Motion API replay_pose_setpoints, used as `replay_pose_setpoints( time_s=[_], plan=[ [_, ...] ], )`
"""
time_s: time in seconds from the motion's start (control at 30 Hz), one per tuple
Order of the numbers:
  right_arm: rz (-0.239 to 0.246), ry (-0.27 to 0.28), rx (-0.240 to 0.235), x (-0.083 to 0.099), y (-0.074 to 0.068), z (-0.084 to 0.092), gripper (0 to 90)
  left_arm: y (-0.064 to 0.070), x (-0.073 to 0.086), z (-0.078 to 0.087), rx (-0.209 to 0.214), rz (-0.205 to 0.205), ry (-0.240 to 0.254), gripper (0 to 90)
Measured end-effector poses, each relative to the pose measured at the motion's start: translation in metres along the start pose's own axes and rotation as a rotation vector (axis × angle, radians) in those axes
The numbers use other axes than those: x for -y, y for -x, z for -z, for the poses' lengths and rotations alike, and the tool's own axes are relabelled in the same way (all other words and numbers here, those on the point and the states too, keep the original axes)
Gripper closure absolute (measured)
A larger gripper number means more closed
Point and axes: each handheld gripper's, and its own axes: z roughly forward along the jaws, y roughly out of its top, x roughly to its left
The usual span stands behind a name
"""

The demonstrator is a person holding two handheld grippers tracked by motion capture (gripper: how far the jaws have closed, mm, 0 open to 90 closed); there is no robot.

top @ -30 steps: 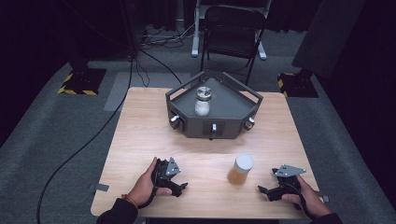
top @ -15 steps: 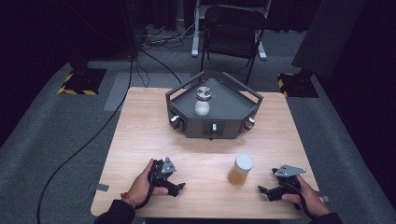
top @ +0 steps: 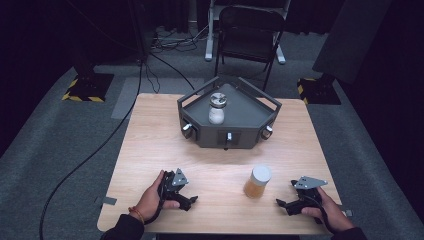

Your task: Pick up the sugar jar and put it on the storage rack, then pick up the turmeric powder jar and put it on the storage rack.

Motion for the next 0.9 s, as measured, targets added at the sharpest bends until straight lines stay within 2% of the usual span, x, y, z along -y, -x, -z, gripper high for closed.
replay_pose_setpoints(
  time_s=[0.57, 0.67, 0.7, 0.73, 0.8, 0.9],
  plan=[
    [0.002, 0.001, -0.001, -0.0006, 0.0003, -0.0007, 0.1, -0.0002, 0.0000, 0.0002, 0.000, 0.000, -0.001, 0.3],
    [0.009, -0.005, 0.010, -0.0023, -0.0021, 0.0003, 0.4, 0.0000, -0.0001, 0.0003, 0.000, 0.001, -0.002, 0.3],
    [0.021, -0.005, 0.027, -0.0032, -0.0049, 0.0008, 1.1, -0.0001, 0.0001, 0.0003, 0.000, 0.000, -0.001, 0.3],
    [0.023, -0.001, 0.041, -0.0035, -0.0071, 0.0014, 2.0, -0.0001, 0.0001, 0.0003, 0.000, 0.000, -0.001, 0.3],
    [-0.009, 0.035, 0.023, -0.0005, -0.0041, 0.0038, 2.1, 0.0001, 0.0002, 0.0004, 0.000, 0.002, -0.001, 0.3],
    [-0.005, 0.053, 0.032, 0.0001, -0.0068, 0.0059, 2.1, -0.0001, 0.0001, 0.0004, 0.000, 0.001, -0.002, 0.2]
  ],
)
